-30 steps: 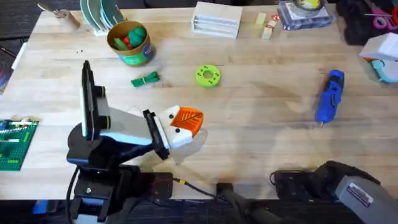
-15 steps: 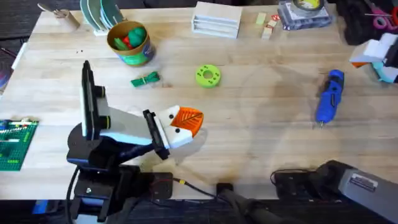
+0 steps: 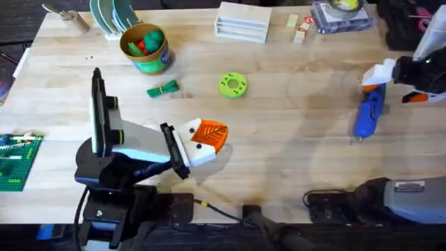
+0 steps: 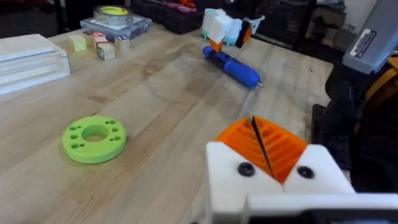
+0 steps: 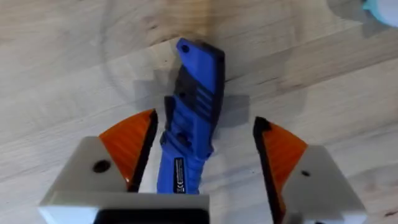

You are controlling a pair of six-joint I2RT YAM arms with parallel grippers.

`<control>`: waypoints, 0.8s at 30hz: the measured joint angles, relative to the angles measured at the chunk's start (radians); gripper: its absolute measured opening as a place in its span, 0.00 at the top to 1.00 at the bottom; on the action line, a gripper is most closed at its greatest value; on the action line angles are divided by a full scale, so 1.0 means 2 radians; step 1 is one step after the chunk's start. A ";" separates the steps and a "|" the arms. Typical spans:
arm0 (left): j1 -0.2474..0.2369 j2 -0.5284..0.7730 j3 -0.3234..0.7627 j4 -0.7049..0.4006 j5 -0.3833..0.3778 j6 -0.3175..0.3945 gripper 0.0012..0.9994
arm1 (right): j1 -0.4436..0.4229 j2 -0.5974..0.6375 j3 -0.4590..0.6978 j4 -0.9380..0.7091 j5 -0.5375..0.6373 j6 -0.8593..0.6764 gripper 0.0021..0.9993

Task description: Pick up the gripper from the table and insert it into the empty holder that is missing its gripper. Then pick up a screw, insert it into the mounting hole, and use the screwdriver to tighten it. Finally, clean up the table by picking up the vegetable and placing it into the bucket.

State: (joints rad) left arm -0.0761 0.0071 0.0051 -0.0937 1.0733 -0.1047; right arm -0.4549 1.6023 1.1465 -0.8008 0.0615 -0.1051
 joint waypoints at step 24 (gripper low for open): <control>0.000 0.000 0.000 0.000 0.000 0.000 1.00 | -0.002 0.078 0.000 0.024 -0.028 -0.006 0.20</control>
State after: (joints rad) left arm -0.0761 0.0072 0.0051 -0.0937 1.0733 -0.1047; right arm -0.4587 1.7580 1.1461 -0.7523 0.0058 -0.1165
